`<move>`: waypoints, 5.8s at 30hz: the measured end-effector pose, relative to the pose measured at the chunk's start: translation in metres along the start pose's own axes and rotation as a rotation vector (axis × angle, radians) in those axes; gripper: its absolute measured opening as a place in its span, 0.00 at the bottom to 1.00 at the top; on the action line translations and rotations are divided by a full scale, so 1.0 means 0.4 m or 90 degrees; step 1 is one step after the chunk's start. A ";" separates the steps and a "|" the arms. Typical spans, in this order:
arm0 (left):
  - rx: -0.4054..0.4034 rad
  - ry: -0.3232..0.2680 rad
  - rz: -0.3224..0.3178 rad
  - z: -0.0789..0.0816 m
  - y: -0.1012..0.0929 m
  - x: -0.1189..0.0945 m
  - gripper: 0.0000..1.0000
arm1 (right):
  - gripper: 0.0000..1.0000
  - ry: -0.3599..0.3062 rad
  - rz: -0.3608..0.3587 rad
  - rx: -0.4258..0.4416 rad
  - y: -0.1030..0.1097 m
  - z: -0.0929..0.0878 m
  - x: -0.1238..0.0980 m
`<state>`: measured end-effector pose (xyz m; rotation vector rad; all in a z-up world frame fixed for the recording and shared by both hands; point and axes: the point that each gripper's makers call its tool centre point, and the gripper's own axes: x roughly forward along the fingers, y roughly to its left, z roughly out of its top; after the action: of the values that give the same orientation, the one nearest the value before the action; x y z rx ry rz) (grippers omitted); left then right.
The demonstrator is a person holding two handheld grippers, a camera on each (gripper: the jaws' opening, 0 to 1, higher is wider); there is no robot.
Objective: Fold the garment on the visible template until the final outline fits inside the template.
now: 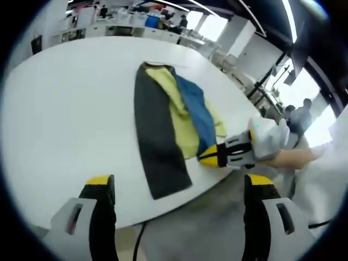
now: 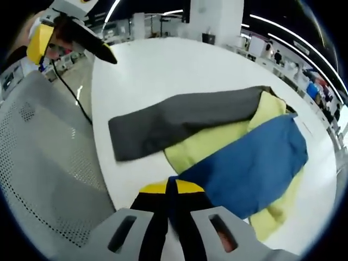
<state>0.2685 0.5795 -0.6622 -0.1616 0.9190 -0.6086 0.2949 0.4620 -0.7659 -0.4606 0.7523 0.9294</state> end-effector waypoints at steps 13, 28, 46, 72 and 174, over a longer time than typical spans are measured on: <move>0.002 -0.016 -0.003 0.008 -0.023 -0.009 0.94 | 0.03 -0.078 0.023 0.237 -0.046 0.081 -0.076; 0.012 -0.030 -0.003 0.007 -0.058 -0.013 0.95 | 0.03 -0.279 0.035 0.493 -0.189 0.183 -0.263; 0.028 -0.029 -0.005 0.007 -0.103 0.000 0.95 | 0.03 -0.360 -0.041 0.583 -0.361 0.120 -0.440; 0.038 -0.012 0.008 0.006 -0.132 0.019 0.95 | 0.03 -0.423 -0.178 0.631 -0.647 0.025 -0.618; -0.002 0.091 0.053 0.007 -0.091 0.141 0.95 | 0.03 -0.148 -0.429 0.769 -1.183 -0.631 -0.527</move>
<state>0.2808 0.5177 -0.6858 -0.0822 1.0603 -0.5462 0.5206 -0.0682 -0.7560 0.4526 0.7369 -0.1842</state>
